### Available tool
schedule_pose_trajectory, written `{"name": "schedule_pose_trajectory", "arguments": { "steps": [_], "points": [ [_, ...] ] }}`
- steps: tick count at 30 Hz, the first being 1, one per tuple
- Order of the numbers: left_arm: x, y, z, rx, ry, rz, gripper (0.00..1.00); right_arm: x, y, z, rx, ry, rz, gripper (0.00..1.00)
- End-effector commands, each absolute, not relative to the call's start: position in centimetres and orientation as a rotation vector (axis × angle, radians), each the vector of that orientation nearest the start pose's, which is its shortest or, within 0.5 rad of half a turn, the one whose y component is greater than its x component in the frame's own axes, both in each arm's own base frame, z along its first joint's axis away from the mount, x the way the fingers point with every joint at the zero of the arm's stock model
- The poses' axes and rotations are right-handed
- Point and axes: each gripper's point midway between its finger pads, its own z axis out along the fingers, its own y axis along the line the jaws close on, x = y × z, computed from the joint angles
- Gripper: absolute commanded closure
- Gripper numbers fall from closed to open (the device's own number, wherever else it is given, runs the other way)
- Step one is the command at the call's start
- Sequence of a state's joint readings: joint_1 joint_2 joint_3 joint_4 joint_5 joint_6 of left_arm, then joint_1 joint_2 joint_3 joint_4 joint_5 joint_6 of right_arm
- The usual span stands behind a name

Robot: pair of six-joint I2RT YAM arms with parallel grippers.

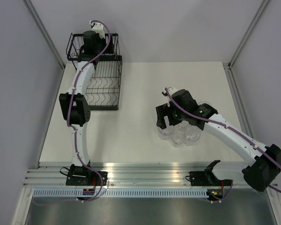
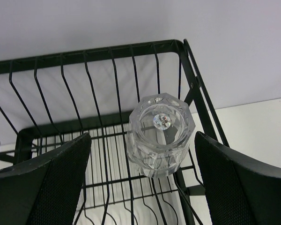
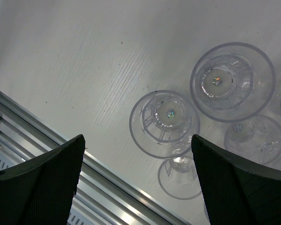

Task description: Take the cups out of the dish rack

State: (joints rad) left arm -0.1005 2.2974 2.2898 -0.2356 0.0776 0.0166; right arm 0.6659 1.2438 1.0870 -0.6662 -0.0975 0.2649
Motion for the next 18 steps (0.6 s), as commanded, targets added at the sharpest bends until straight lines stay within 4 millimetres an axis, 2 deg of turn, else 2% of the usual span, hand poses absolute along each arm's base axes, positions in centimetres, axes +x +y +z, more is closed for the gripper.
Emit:
{"name": "schedule_pose_trajectory", "arguments": {
  "steps": [1, 5, 9, 12, 14, 15, 17, 18],
  "points": [
    [67.4, -10.3, 26.4, 0.315, 1.742, -0.139, 0.06, 24.6, 22.9, 18.3, -0.545, 2.388, 0.542, 0.02],
    [68.1, -10.8, 26.3, 0.330, 1.702, -0.143, 0.05, 24.9, 23.2, 17.5, -0.556, 2.417, 0.529, 0.02],
    [68.8, -11.3, 25.1, 0.352, 1.697, -0.161, 0.04, 25.2, 23.3, 17.0, -0.551, 2.438, 0.511, 0.02],
    [69.0, -11.3, 24.3, 0.359, 1.708, -0.159, 0.08, 25.5, 23.6, 16.8, -0.549, 2.442, 0.509, 0.02],
    [69.1, -11.4, 23.5, 0.371, 1.720, -0.158, 0.26, 25.6, 23.8, 16.6, -0.552, 2.453, 0.511, 0.02],
    [69.1, -11.4, 23.3, 0.374, 1.724, -0.156, 0.45, 25.6, 23.9, 16.5, -0.555, 2.456, 0.512, 0.02],
    [69.1, -11.3, 23.1, 0.375, 1.730, -0.155, 0.69, 25.6, 24.0, 16.2, -0.560, 2.464, 0.508, 0.02],
    [69.1, -11.1, 23.1, 0.365, 1.731, -0.145, 0.88, 25.6, 24.0, 16.2, -0.562, 2.464, 0.508, 0.02]
  ]
}}
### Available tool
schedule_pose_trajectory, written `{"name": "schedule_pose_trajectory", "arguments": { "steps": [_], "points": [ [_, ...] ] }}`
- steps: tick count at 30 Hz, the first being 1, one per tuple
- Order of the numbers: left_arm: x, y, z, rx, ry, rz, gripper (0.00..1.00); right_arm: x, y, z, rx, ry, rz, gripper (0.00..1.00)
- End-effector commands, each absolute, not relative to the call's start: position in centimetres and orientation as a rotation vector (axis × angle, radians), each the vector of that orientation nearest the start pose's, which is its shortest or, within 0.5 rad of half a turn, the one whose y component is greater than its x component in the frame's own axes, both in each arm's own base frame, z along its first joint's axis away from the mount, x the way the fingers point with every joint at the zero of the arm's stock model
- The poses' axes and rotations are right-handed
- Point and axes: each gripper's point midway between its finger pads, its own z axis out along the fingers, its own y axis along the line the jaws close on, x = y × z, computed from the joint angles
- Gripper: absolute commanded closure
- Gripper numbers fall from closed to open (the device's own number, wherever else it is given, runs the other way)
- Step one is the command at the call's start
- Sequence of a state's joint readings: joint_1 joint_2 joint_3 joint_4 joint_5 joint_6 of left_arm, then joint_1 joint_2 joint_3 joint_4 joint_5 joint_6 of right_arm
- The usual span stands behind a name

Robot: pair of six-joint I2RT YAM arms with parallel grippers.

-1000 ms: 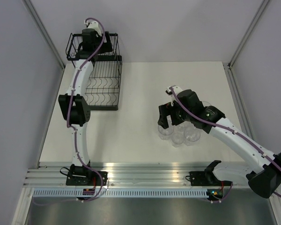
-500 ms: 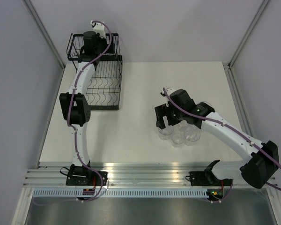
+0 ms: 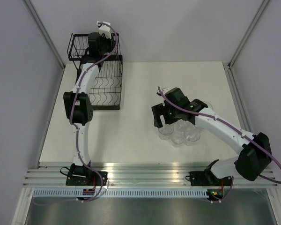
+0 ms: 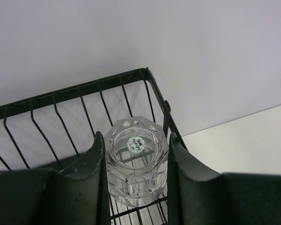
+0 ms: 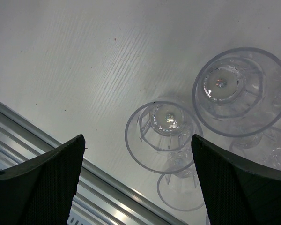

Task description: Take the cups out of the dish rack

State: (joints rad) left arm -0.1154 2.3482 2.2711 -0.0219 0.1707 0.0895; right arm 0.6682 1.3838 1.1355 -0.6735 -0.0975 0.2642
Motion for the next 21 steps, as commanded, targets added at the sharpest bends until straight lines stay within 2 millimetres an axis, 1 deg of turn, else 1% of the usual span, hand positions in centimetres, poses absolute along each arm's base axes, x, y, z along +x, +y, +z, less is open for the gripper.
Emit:
{"name": "schedule_pose_trajectory", "arguments": {
  "steps": [1, 2, 4, 5, 6, 7, 8, 9, 10, 11, 12, 14, 15, 16, 17, 18, 19, 20, 21],
  "points": [
    [69.1, -11.0, 23.2, 0.354, 1.732, -0.140, 0.94, 25.6, 24.0, 16.1, -0.566, 2.465, 0.508, 0.02],
    [69.0, -10.8, 23.7, 0.348, 1.727, -0.132, 0.97, 25.6, 23.9, 16.2, -0.561, 2.464, 0.506, 0.02],
    [69.0, -10.3, 24.6, 0.320, 1.716, -0.109, 0.98, 25.5, 23.9, 16.1, -0.564, 2.463, 0.505, 0.02],
    [68.9, -10.0, 25.9, 0.303, 1.698, -0.097, 0.98, 25.4, 23.8, 16.1, -0.564, 2.463, 0.505, 0.02],
    [68.9, -9.3, 26.7, 0.264, 1.690, -0.063, 0.98, 25.4, 23.8, 16.2, -0.563, 2.458, 0.507, 0.02],
    [68.8, -9.0, 27.6, 0.245, 1.677, -0.050, 0.98, 25.3, 23.8, 16.2, -0.564, 2.459, 0.508, 0.02],
    [68.4, -8.5, 29.3, 0.222, 1.654, -0.024, 0.98, 25.3, 23.8, 16.2, -0.564, 2.457, 0.509, 0.02],
    [68.2, -7.6, 30.4, 0.177, 1.643, 0.025, 0.98, 25.3, 23.8, 16.2, -0.564, 2.453, 0.513, 0.02],
    [68.0, -7.5, 31.2, 0.173, 1.629, 0.056, 0.98, 25.2, 23.8, 16.1, -0.567, 2.453, 0.515, 0.02],
    [67.7, -7.0, 32.1, 0.151, 1.614, 0.089, 0.98, 25.1, 23.8, 16.1, -0.566, 2.452, 0.520, 0.02],
    [66.9, -6.1, 34.3, 0.104, 1.577, 0.139, 0.98, 25.1, 23.9, 16.0, -0.567, 2.452, 0.522, 0.02],
    [66.2, -5.7, 36.6, 0.079, 1.513, 0.202, 0.98, 25.1, 24.0, 16.1, -0.565, 2.446, 0.530, 0.02],
    [65.8, -5.1, 37.4, 0.050, 1.492, 0.244, 0.98, 25.2, 24.0, 16.0, -0.561, 2.445, 0.530, 0.02],
    [64.9, -5.4, 38.7, 0.060, 1.462, 0.281, 0.98, 25.3, 24.0, 16.4, -0.556, 2.432, 0.533, 0.02],
    [64.4, -5.4, 40.5, 0.044, 1.398, 0.302, 0.98, 25.4, 23.9, 16.4, -0.551, 2.427, 0.526, 0.02],
    [63.8, -5.2, 41.5, 0.025, 1.364, 0.332, 0.98, 25.5, 23.9, 16.7, -0.543, 2.420, 0.524, 0.02],
    [62.8, -5.9, 42.4, 0.057, 1.340, 0.367, 0.98, 25.6, 23.8, 17.0, -0.537, 2.407, 0.522, 0.02],
    [62.1, -6.0, 44.3, 0.039, 1.271, 0.380, 0.98, 26.0, 23.6, 17.3, -0.519, 2.390, 0.507, 0.02],
    [61.6, -5.9, 45.0, 0.044, 1.252, 0.421, 0.98, 26.1, 23.6, 17.5, -0.508, 2.377, 0.501, 0.02]
  ]
}}
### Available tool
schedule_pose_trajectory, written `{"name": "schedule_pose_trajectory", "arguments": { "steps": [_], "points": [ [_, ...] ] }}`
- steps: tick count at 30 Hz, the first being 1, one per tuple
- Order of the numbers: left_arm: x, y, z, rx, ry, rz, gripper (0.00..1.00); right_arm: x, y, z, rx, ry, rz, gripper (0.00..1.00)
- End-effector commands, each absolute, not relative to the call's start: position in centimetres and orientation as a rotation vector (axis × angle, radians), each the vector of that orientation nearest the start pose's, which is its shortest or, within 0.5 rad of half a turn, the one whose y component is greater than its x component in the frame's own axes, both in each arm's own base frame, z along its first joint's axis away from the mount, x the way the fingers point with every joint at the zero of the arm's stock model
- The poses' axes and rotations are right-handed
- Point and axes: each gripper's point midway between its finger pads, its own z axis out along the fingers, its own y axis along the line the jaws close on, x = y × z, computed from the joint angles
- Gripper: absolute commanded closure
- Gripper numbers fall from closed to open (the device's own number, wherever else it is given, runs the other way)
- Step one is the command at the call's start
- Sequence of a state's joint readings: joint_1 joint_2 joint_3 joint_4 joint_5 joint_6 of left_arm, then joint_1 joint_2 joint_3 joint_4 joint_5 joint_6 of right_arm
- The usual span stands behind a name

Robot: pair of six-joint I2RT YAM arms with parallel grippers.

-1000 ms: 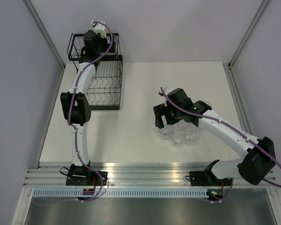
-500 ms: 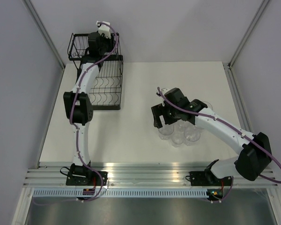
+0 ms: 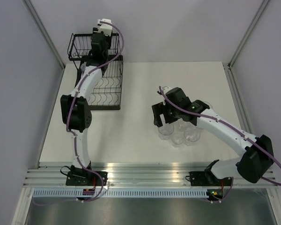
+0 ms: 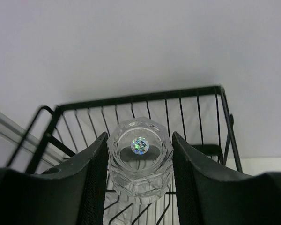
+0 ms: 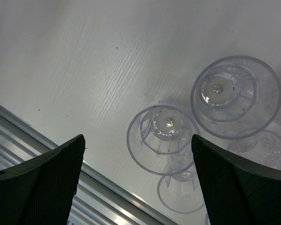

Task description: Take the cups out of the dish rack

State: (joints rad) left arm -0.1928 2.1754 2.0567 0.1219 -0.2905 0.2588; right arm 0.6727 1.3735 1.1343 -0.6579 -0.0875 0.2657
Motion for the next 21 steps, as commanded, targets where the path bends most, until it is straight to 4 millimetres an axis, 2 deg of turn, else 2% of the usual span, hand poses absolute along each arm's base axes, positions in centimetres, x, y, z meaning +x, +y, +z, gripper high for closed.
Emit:
{"name": "schedule_pose_trajectory", "arguments": {
  "steps": [1, 3, 5, 7, 8, 11, 12, 13, 14, 15, 17, 18, 19, 21],
  "points": [
    [60.9, -6.5, 45.9, 0.044, 1.231, 0.421, 0.98, 26.2, 23.3, 17.6, -0.484, 2.369, 0.493, 0.02],
    [60.0, -6.5, 47.5, 0.020, 1.192, 0.425, 0.98, 27.0, 22.6, 17.8, -0.436, 2.348, 0.434, 0.02],
    [58.9, -6.2, 49.2, -0.004, 1.163, 0.416, 0.98, 27.0, 22.3, 18.0, -0.420, 2.331, 0.431, 0.02],
    [58.0, -6.4, 50.2, -0.009, 1.149, 0.404, 0.98, 27.0, 22.4, 18.5, -0.410, 2.300, 0.449, 0.02],
    [57.0, -6.2, 51.4, -0.021, 1.129, 0.400, 0.98, 27.1, 22.4, 18.8, -0.404, 2.290, 0.452, 0.02],
    [55.2, -7.6, 51.9, -0.012, 1.139, 0.361, 0.98, 27.5, 22.7, 20.7, -0.376, 2.210, 0.495, 0.02],
    [53.1, -7.6, 53.8, -0.042, 1.113, 0.309, 0.98, 27.5, 22.7, 21.4, -0.355, 2.182, 0.515, 0.02],
    [52.8, -9.1, 51.9, -0.019, 1.166, 0.263, 0.98, 27.2, 22.7, 22.4, -0.340, 2.140, 0.548, 0.02],
    [51.7, -9.7, 52.0, -0.021, 1.178, 0.202, 0.98, 27.5, 23.2, 23.7, -0.328, 2.078, 0.591, 0.02],
    [50.0, -11.2, 50.9, -0.033, 1.236, 0.044, 0.98, 27.0, 23.1, 24.5, -0.301, 2.042, 0.637, 0.02],
    [47.7, -12.7, 50.5, -0.060, 1.267, -0.161, 0.98, 27.0, 23.7, 26.2, -0.275, 1.959, 0.710, 0.02],
    [46.3, -14.9, 50.2, -0.054, 1.277, -0.365, 0.98, 26.9, 23.8, 26.7, -0.244, 1.940, 0.740, 0.02],
    [43.6, -15.5, 49.3, -0.044, 1.284, -0.465, 0.98, 26.2, 24.2, 26.6, -0.262, 1.930, 0.793, 0.02],
    [40.3, -17.8, 49.3, -0.047, 1.261, -0.728, 0.98, 25.6, 25.1, 27.2, -0.278, 1.894, 0.888, 0.02]
  ]
}}
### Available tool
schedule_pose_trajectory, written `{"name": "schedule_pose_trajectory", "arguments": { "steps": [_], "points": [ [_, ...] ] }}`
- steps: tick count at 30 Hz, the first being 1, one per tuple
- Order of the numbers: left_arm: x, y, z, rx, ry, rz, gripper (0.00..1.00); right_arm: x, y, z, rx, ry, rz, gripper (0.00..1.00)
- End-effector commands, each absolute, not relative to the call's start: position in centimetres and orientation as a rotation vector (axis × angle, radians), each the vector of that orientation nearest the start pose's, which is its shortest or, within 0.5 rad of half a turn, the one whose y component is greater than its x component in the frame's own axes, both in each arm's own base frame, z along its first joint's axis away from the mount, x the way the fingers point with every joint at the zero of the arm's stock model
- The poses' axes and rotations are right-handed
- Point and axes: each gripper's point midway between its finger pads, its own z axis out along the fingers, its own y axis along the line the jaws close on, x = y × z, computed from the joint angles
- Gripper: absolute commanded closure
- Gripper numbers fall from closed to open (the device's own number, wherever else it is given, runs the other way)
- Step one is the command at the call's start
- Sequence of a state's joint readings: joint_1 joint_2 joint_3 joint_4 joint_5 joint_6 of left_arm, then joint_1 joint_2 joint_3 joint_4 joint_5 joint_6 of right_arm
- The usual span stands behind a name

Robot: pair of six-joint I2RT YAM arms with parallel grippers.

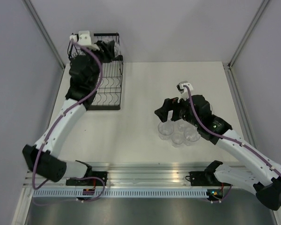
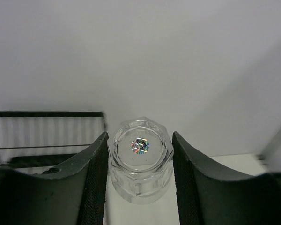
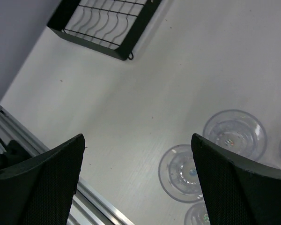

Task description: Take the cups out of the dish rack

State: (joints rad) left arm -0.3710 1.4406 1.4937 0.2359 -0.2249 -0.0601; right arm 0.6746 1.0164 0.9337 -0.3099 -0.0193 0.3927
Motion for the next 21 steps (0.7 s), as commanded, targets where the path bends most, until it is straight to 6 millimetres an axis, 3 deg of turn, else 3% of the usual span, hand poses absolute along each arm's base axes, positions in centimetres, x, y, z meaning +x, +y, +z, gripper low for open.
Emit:
{"name": "schedule_pose_trajectory", "arguments": {
  "steps": [1, 2, 3, 4, 5, 6, 7, 8, 10, 11, 13, 14, 15, 17, 18, 20, 21],
  "points": [
    [38.2, -18.2, 47.4, -0.058, 1.286, -0.807, 0.98, 25.3, 25.2, 26.7, -0.262, 1.903, 0.919, 0.02],
    [36.6, -18.4, 47.8, -0.071, 1.243, -0.884, 0.98, 24.9, 25.8, 27.2, -0.272, 1.868, 0.974, 0.04],
    [35.5, -19.5, 44.5, -0.109, 1.303, -1.008, 0.98, 24.5, 25.7, 26.4, -0.269, 1.869, 0.996, 0.08],
    [32.9, -19.5, 45.5, -0.103, 1.249, -1.080, 0.98, 24.3, 25.9, 26.7, -0.249, 1.860, 1.037, 0.21],
    [31.8, -19.7, 45.5, -0.115, 1.222, -1.133, 0.98, 24.0, 26.3, 27.5, -0.262, 1.814, 1.085, 0.31],
    [30.1, -20.2, 43.7, -0.150, 1.240, -1.217, 0.98, 23.7, 26.3, 27.3, -0.255, 1.809, 1.115, 0.63],
    [29.8, -20.8, 42.3, -0.167, 1.258, -1.256, 0.98, 23.6, 26.4, 27.6, -0.261, 1.792, 1.126, 0.82],
    [28.8, -20.9, 42.2, -0.175, 1.240, -1.299, 0.98, 23.6, 26.5, 28.0, -0.247, 1.774, 1.150, 0.98],
    [27.3, -22.2, 40.2, -0.197, 1.261, -1.421, 0.98, 22.8, 27.0, 27.8, -0.278, 1.761, 1.206, 0.99],
    [26.8, -22.6, 39.7, -0.199, 1.259, -1.465, 0.98, 22.5, 27.3, 29.0, -0.271, 1.708, 1.269, 0.99],
    [25.4, -23.7, 38.0, -0.222, 1.255, -1.578, 0.98, 21.1, 28.1, 28.5, -0.317, 1.679, 1.373, 0.99],
    [25.5, -23.9, 37.1, -0.247, 1.269, -1.597, 0.98, 20.7, 28.3, 30.2, -0.311, 1.596, 1.439, 0.99],
    [25.0, -24.1, 35.8, -0.278, 1.269, -1.639, 0.98, 20.3, 28.3, 29.3, -0.307, 1.594, 1.469, 0.99],
    [24.9, -23.8, 34.5, -0.328, 1.263, -1.663, 0.98, 19.6, 28.3, 30.3, -0.325, 1.516, 1.521, 0.99],
    [25.2, -23.5, 32.8, -0.399, 1.285, -1.675, 0.98, 19.4, 28.3, 29.6, -0.314, 1.527, 1.542, 0.99],
    [24.7, -23.0, 32.9, -0.444, 1.224, -1.738, 0.98, 19.2, 28.4, 29.6, -0.322, 1.501, 1.563, 0.99],
    [24.8, -23.3, 31.6, -0.463, 1.250, -1.743, 0.98, 19.2, 28.5, 28.9, -0.314, 1.518, 1.572, 0.99]
  ]
}}
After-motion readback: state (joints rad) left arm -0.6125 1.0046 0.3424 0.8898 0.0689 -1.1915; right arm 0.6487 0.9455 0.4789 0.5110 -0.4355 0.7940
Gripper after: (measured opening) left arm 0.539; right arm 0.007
